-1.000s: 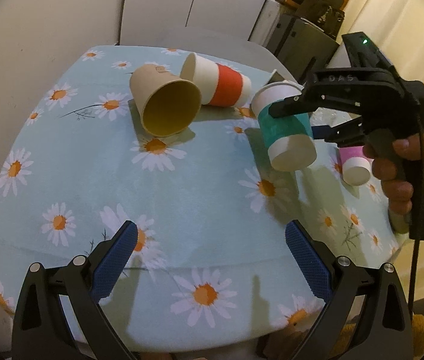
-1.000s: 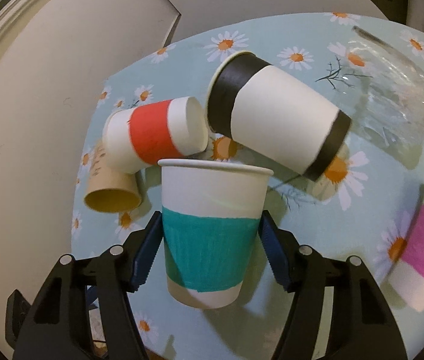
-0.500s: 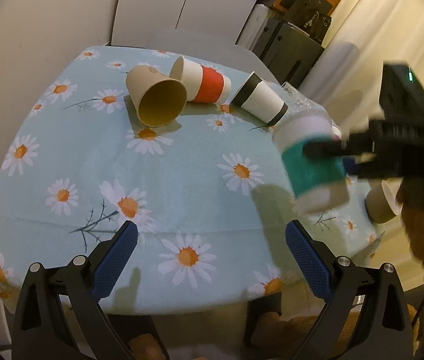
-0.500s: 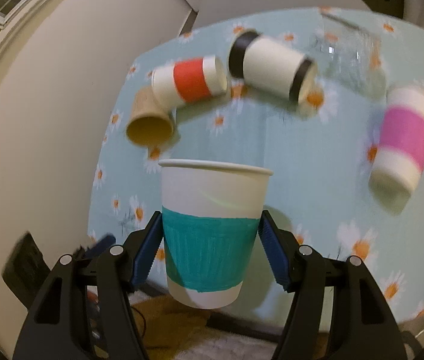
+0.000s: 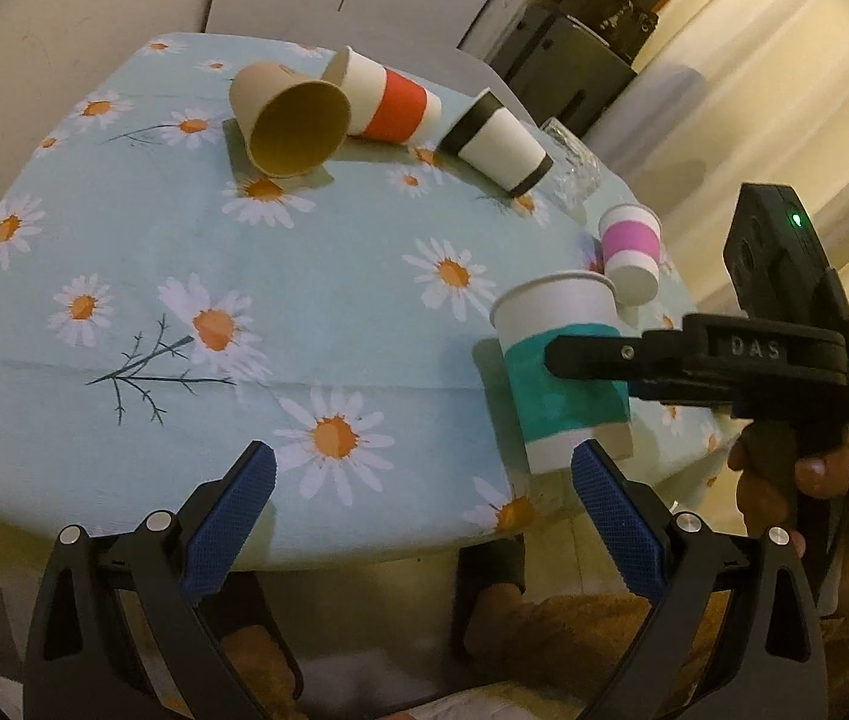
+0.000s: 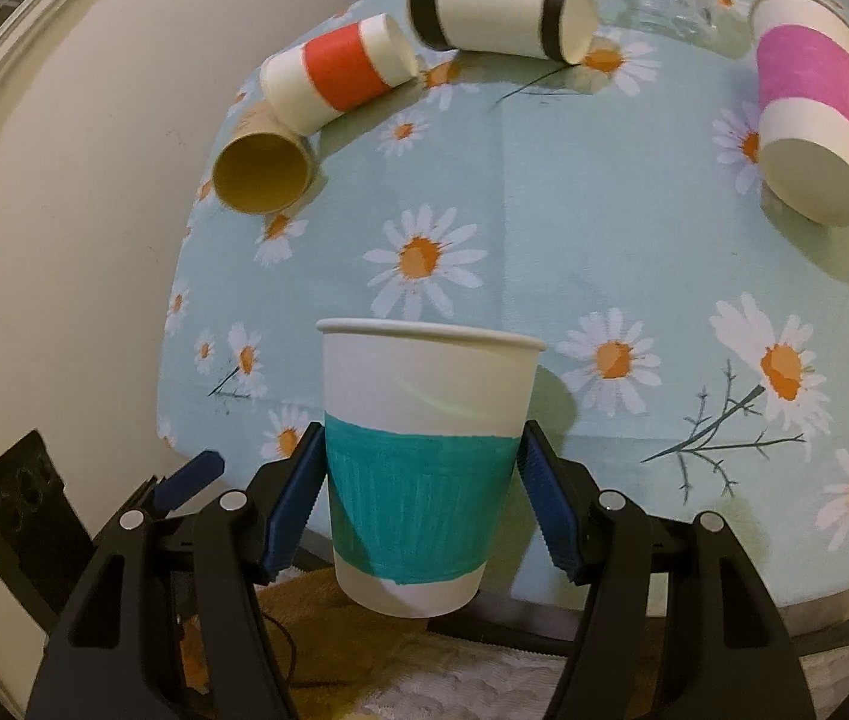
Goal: Flip cup upright
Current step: 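Lower the upright teal cup onto the tablecloth and open the right gripper, then grasp the upright teal-banded cup with the left gripper and lift it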
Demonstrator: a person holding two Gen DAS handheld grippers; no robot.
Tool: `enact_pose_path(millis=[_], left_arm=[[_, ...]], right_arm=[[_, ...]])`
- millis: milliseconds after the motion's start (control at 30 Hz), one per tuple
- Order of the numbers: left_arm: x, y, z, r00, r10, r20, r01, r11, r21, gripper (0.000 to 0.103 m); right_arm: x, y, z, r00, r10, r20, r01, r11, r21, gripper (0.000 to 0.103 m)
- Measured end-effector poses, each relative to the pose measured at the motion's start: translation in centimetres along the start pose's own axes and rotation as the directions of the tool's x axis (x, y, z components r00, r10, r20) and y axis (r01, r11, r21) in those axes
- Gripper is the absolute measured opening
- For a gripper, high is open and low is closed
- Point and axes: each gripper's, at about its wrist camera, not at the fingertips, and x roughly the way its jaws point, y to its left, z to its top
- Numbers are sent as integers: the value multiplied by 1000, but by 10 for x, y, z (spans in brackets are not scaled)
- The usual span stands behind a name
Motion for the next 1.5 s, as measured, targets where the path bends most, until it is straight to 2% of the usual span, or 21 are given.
enact_pose_path(millis=[233,367,533,700,833,1000,1200,1267,1300,1400,1500], left_arm=[[3,-1,1,1000,-5,-7,5,1000,5,96],[2,-4,1,1000,-8,-9,8,1000,17,96],[4,-8,0,1000,-3,-15,3,1000,27,96],[5,-15,3,1000,-13,-18,14,999,45,96],[5,-21,19,997,-69,-19,69,998,10,96],[13,-38,41,992,-104,-76,103,995,-11,95],[40,-78,61,981,-38,-189,51,997,65,95],[50,-88,64,976,33,-213,-15,996,88,95],[52,-89,65,975,60,-212,-41,995,91,92],[66,-88,67,958,146,-245,-130,988,83,85],[77,-80,70,946,174,-273,-165,985,55,82]], right_arm=[[4,-3,1,1000,15,-6,-15,1000,3,66],[1,-6,2,1000,4,-13,-4,1000,4,74],[-15,-7,1,999,27,24,-27,1000,-2,76],[-50,-9,-8,995,59,81,-57,998,-22,76],[-88,-10,-23,985,95,144,-86,994,-67,76],[-126,-24,-43,969,138,207,-120,988,-99,79],[-136,-48,-56,958,189,215,-174,981,-85,80],[-134,-57,-58,958,189,215,-176,981,-76,80],[-134,-62,-60,957,193,215,-182,981,-71,80],[-127,-75,-62,959,201,200,-193,979,-59,80],[-121,-84,-63,955,222,194,-217,975,-49,80]])
